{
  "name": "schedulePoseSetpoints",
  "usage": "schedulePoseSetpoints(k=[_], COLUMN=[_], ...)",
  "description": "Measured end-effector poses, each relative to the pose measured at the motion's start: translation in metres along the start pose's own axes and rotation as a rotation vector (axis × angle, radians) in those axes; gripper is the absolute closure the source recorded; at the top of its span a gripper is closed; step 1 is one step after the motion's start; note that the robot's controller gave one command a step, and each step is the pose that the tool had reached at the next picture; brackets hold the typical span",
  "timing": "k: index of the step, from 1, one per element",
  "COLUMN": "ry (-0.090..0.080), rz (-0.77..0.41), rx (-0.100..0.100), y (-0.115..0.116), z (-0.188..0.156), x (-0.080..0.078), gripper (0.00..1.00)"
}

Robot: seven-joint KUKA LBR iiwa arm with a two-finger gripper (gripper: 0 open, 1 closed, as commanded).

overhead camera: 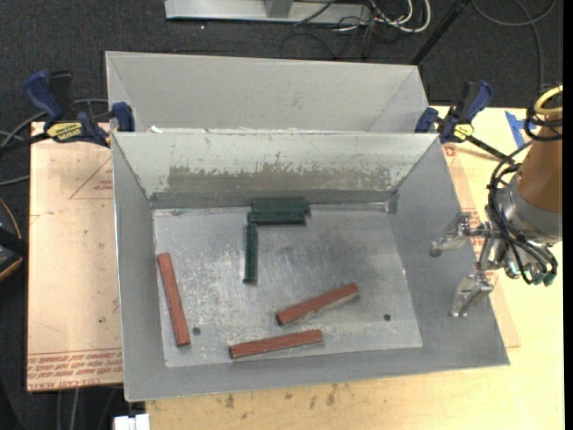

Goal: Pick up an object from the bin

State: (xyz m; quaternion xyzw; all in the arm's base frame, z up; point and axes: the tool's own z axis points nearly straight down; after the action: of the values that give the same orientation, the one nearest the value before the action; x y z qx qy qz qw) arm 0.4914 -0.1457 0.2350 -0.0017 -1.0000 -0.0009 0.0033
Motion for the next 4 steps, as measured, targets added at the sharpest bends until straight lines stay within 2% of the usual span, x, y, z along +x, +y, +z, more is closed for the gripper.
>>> schedulePoseSetpoints(k=[1,2,3,4], ry=[-0.007,-0.015,-0.008,-0.010], rz=[-0.004,-0.036,0.046,0.071], rx=[0.002,0.004,0.001,-0.001], y=[0.001,0.021,0.062,0.074], z=[-0.003,0.044,0.094,0.107], x=[-0.002,-0.015,-0.036,-0.042], gripper=[0.00,0.00,0.00,0.00])
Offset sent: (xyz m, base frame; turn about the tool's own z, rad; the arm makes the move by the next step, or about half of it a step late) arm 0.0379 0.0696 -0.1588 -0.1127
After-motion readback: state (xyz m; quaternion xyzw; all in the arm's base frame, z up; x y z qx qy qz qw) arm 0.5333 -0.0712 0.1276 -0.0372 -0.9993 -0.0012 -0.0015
